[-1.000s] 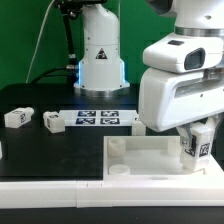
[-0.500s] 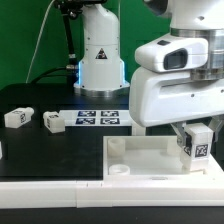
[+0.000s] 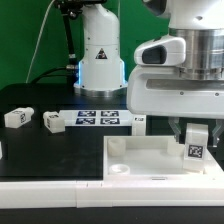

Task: Assemble one leg

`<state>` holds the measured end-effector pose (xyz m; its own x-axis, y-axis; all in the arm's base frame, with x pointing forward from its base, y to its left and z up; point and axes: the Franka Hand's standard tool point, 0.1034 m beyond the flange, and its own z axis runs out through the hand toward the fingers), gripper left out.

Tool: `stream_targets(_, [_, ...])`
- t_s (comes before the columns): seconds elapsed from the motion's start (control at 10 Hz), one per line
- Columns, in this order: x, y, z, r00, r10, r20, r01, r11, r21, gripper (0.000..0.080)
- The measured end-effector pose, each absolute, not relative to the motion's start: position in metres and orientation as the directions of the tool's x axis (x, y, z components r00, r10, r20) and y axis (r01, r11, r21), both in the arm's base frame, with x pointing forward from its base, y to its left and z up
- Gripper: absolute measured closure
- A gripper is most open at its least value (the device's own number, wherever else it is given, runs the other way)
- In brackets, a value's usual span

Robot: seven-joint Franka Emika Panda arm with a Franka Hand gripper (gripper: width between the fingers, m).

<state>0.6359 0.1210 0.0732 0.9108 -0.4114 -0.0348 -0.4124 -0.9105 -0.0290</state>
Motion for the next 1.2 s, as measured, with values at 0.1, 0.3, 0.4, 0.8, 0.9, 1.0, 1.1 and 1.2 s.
stream_targets(0.1, [0.6357,0.1208,0.0729,0.850,-0.526,-0.035,-0.527,-0.850,-0.021,0.0509])
stream_targets(0.3, [0.6352,0.1200,0.0726,0.702,-0.712,-0.034,-0.712,-0.702,-0.018,0.0509])
stream_targets(0.4, [0.6349,0.1189,0.0723,0.603,-0.797,-0.039,-0.798,-0.603,-0.021,0.0509])
stream_targets(0.8, [0.6350,0.1184,0.0721,0.472,-0.881,-0.047,-0.882,-0.471,-0.017,0.0488])
stream_targets(0.9, [0.6350,0.1185,0.0721,0.509,-0.860,-0.047,-0.861,-0.509,-0.019,0.0299])
stream_targets(1.0, [0.6348,0.1192,0.0721,0.510,-0.859,-0.048,-0.860,-0.509,-0.019,0.0299])
stream_targets(1.1, [0.6344,0.1205,0.0721,0.548,-0.835,-0.047,-0.836,-0.548,-0.021,0.0182])
stream_targets(1.2, [0.6345,0.1207,0.0721,0.629,-0.776,-0.045,-0.777,-0.628,-0.025,0.0159])
